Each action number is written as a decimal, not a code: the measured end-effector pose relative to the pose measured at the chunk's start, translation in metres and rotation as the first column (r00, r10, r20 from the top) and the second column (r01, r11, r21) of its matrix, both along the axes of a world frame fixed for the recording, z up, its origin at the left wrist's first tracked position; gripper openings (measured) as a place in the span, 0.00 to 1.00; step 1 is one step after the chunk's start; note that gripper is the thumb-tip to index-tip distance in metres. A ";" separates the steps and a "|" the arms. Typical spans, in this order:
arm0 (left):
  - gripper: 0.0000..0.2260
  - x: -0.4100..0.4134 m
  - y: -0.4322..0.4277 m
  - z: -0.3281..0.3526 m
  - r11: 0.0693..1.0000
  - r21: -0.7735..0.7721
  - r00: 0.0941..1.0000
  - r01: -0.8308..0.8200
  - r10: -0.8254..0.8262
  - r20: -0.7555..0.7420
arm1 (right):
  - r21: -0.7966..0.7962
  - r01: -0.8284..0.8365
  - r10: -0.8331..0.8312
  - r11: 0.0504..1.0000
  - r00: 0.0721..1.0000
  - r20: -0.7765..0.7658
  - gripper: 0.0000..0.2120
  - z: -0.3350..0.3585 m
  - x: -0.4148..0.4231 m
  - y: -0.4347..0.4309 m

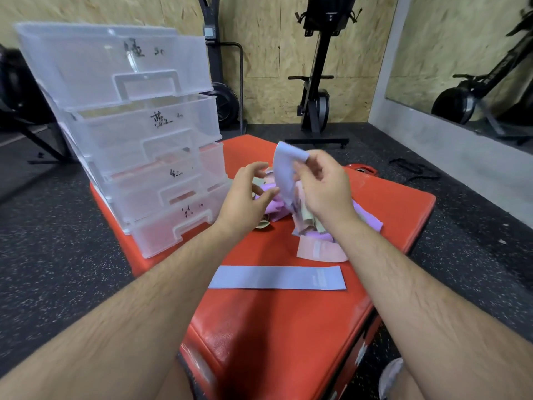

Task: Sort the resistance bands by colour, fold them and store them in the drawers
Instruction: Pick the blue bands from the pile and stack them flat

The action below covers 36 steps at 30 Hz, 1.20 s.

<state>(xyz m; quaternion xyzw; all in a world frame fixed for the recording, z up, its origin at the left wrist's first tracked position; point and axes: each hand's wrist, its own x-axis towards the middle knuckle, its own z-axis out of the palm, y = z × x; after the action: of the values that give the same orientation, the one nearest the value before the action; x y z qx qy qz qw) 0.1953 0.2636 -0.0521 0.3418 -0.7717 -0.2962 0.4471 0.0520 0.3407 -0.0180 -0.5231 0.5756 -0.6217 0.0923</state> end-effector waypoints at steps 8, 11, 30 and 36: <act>0.04 -0.008 0.006 0.013 0.978 0.163 0.987 0.131 -0.112 -0.119 | 0.022 -0.094 0.091 0.995 0.991 0.100 0.11 0.006 -0.002 0.006; 0.03 -0.007 0.009 0.017 0.977 0.181 0.984 0.113 -0.085 -0.154 | 0.062 -0.064 0.056 0.996 0.990 0.128 0.07 0.004 -0.005 0.006; 0.06 0.047 0.017 0.036 0.967 0.254 0.956 0.023 0.053 -0.289 | 0.239 -0.183 0.199 0.954 0.979 -0.047 0.16 -0.012 0.021 -0.006; 0.07 0.065 0.012 0.034 0.962 0.270 0.948 -0.038 0.120 -0.295 | 0.274 -0.209 0.226 0.939 0.973 -0.034 0.07 -0.019 0.036 -0.016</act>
<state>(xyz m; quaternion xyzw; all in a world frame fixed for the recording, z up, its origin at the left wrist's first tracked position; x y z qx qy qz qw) 0.2603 0.2760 -0.0177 0.3781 -0.6321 -0.4265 0.5249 0.0880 0.3244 -0.0371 -0.5862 0.5959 -0.5064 0.2116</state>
